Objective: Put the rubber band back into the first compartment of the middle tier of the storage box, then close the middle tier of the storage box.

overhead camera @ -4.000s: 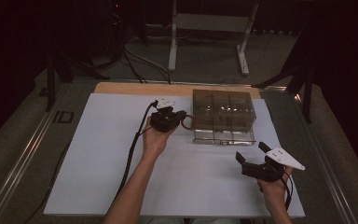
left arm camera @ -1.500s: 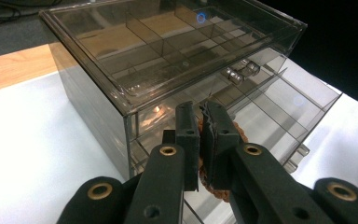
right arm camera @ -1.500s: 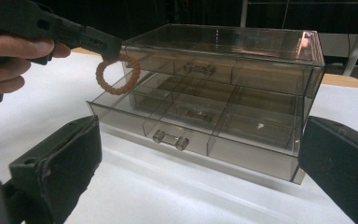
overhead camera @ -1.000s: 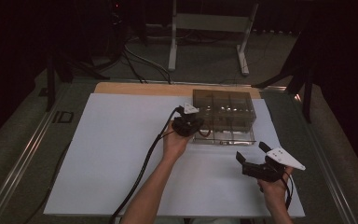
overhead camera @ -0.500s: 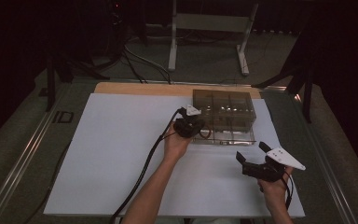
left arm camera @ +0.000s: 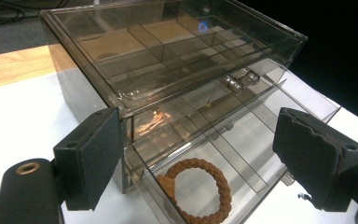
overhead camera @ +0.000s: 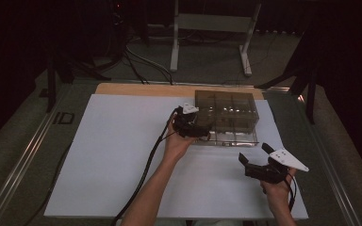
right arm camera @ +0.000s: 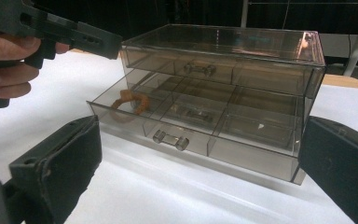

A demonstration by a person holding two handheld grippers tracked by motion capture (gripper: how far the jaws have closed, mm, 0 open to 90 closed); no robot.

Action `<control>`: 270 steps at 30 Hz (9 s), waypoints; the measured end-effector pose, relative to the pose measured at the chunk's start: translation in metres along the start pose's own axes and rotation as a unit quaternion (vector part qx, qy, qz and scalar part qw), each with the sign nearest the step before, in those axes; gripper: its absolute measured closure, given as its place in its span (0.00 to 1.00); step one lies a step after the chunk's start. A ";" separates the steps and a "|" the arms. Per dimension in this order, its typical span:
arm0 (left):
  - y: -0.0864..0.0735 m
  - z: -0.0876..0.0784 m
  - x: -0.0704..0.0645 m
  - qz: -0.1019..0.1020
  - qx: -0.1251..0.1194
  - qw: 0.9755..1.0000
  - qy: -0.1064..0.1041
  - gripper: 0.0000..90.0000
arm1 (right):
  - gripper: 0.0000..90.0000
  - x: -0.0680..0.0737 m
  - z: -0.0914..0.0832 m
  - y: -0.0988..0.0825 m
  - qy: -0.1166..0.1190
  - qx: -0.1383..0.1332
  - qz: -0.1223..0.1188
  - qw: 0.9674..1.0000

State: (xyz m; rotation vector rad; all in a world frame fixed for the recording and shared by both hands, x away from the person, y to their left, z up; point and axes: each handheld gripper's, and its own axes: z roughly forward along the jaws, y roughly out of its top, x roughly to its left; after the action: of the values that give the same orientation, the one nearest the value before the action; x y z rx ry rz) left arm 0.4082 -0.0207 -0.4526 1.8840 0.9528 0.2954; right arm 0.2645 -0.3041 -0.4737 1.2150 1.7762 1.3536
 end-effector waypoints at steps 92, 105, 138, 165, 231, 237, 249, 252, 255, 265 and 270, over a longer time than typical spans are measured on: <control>-0.095 -0.197 0.090 0.022 -0.064 0.987 0.148 0.01 | 0.00 -0.001 0.006 -0.001 0.009 0.002 0.005 1.000; -0.130 -0.228 0.101 -0.002 -0.079 0.983 0.165 0.01 | 0.00 -0.002 0.007 -0.001 0.010 -0.013 0.004 1.000; -0.141 -0.233 0.108 -0.013 -0.082 0.980 0.183 0.01 | 0.23 0.005 0.048 0.017 -0.008 0.049 0.019 0.999; -0.141 -0.235 0.108 -0.015 -0.094 0.978 0.188 0.01 | 1.00 0.011 0.069 0.005 -0.026 0.081 0.000 0.996; -0.141 -0.234 0.108 -0.012 -0.092 0.977 0.191 0.01 | 1.00 0.003 0.092 0.004 -0.054 0.113 0.024 0.992; -0.141 -0.234 0.108 -0.012 -0.093 0.977 0.192 0.01 | 1.00 0.003 0.094 0.005 -0.056 0.113 0.027 0.992; -0.141 -0.234 0.108 -0.011 -0.091 0.977 0.191 0.01 | 1.00 0.000 0.097 0.005 -0.058 0.114 0.032 0.991; -0.141 -0.233 0.108 -0.011 -0.090 0.977 0.191 0.01 | 1.00 0.000 0.098 0.005 -0.058 0.115 0.035 0.991; -0.141 -0.233 0.108 -0.011 -0.090 0.977 0.192 0.01 | 1.00 0.000 0.099 0.004 -0.059 0.117 0.036 0.991; -0.142 -0.234 0.108 -0.011 -0.090 0.977 0.193 0.01 | 1.00 -0.003 0.103 0.005 -0.061 0.118 0.039 0.990; -0.142 -0.233 0.108 -0.011 -0.090 0.977 0.193 0.01 | 1.00 -0.004 0.106 0.005 -0.064 0.119 0.041 0.990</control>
State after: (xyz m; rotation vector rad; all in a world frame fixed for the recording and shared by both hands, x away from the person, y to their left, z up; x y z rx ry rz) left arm 0.2790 0.2421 -0.4753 1.6798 1.1594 0.7298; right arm 0.3586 -0.2642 -0.5016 1.4814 1.8534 1.1025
